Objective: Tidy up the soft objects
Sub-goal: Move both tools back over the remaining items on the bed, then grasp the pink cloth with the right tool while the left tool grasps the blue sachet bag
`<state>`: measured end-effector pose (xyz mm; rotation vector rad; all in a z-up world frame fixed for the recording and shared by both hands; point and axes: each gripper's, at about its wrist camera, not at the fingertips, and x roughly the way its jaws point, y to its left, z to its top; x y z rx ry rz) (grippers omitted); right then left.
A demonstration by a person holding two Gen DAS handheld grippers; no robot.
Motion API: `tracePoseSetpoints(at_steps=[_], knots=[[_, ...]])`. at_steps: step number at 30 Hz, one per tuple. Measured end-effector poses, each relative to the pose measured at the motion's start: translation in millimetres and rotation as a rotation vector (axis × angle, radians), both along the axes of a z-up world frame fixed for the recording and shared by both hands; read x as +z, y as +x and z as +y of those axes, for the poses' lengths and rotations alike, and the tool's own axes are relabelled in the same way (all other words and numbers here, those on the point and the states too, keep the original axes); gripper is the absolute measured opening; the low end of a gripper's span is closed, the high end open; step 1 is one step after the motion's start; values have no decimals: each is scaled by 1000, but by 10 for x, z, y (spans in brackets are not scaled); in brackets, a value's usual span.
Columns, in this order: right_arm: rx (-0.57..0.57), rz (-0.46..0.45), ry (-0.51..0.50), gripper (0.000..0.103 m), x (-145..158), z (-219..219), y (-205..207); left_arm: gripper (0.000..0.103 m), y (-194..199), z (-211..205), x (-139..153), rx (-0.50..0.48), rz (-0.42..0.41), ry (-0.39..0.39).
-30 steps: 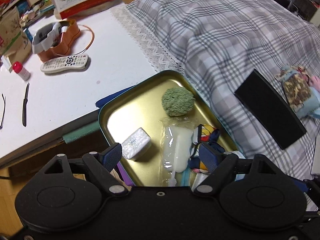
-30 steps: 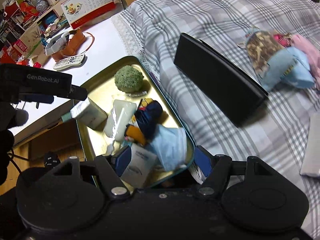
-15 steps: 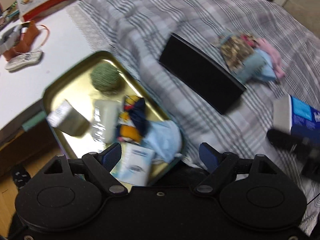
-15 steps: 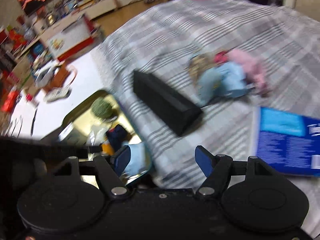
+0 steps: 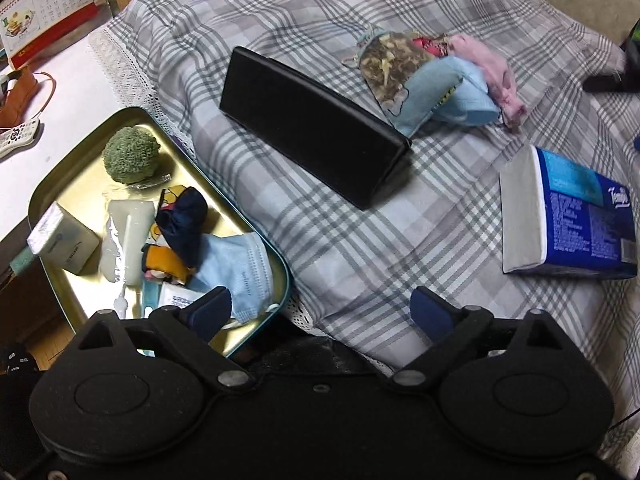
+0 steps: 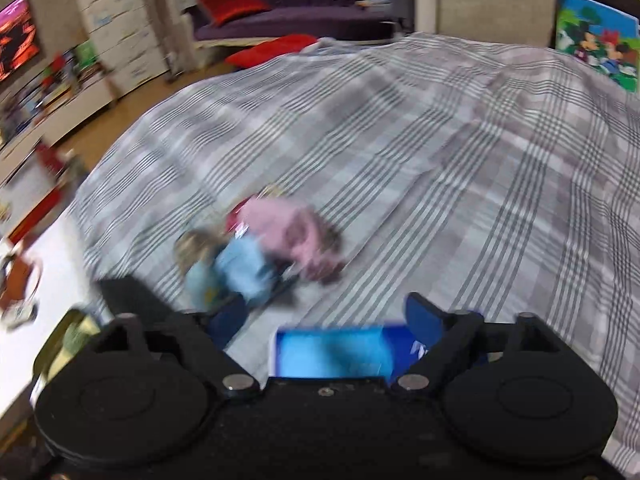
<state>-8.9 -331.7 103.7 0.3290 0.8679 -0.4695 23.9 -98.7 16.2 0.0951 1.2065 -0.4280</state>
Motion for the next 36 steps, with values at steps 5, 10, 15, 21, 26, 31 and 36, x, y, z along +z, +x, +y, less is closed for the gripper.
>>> tracePoseSetpoints(at_steps=[5,10,15,21,26,31,36], knots=[[-50,45,14,100,-208,-275,457,93,-30,-34,-57,-12,8,18],[-71,84,16,102,-459,-298,895,95,-41,-30,-86,-6,9,22],[-88,66,51,102,-594,-303,1217,95,-55,-45,-111,-19,15,29],[-38,70,127,101,-785,-284,1500,95,-76,-61,-120,-32,18,29],[-13,90,160,88,-998,-353,1559,95,-58,-41,-138,-24,35,21],[41,80,173,69,-968,-410,1472,95,-68,-60,-136,-41,39,11],[20,59,136,67,-798,-503,1242,95,-93,-70,-97,-59,31,-14]])
